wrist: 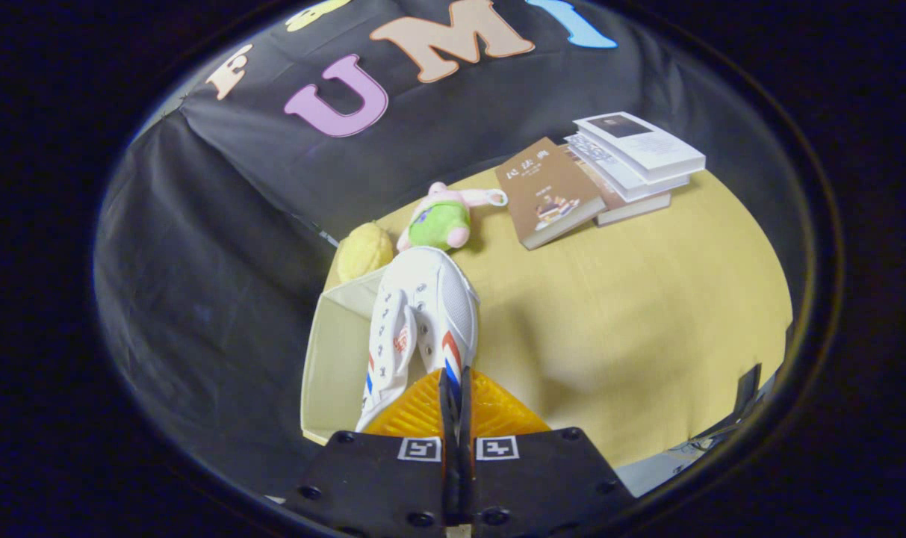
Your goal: Open the storage box then place both shoes into the box .Put the left shoe in first, then the right shoe, with the right side of both shoes facing outward in a uniform manner.
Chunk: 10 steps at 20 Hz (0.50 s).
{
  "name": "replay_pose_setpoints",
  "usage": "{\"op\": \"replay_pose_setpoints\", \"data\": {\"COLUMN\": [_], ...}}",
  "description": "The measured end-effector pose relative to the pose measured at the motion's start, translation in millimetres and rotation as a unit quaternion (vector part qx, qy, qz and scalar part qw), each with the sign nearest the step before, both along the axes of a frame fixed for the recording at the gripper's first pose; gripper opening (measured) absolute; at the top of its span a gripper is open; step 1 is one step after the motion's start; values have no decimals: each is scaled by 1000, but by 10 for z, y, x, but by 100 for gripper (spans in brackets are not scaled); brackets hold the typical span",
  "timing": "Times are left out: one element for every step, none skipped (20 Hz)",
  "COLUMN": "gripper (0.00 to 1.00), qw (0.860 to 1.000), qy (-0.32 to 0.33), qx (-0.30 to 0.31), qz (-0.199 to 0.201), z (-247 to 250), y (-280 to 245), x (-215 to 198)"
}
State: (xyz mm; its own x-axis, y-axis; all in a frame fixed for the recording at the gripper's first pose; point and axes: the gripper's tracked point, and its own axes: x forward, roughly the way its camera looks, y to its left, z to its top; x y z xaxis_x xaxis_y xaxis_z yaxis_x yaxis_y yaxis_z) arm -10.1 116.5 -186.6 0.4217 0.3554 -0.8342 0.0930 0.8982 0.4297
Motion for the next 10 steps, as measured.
{"op": "replay_pose_setpoints", "data": {"gripper": [4, 4, 4, 4, 4, 4, 4, 4, 4, 4], "qw": [1000, 1000, 1000, 1000, 1000, 1000, 1000, 1000, 1000, 1000], "qy": [0, -7, -8, -9, -5, -1, 1, 5, 6, 7], "qx": [4, 8, 11, 16, 19, 22, 21, 18, 15, 9], "qz": [2, -4, -3, -6, -6, -6, -6, -2, 2, 4], "z": [19, 25, 20, -21, -38, -73, -104, -156, -194, -247], "y": [119, 227, 340, 446, 542, 637, 714, 802, 847, 894], "x": [28, 84, 105, 139, 147, 163, 164, 157, 157, 150]}}
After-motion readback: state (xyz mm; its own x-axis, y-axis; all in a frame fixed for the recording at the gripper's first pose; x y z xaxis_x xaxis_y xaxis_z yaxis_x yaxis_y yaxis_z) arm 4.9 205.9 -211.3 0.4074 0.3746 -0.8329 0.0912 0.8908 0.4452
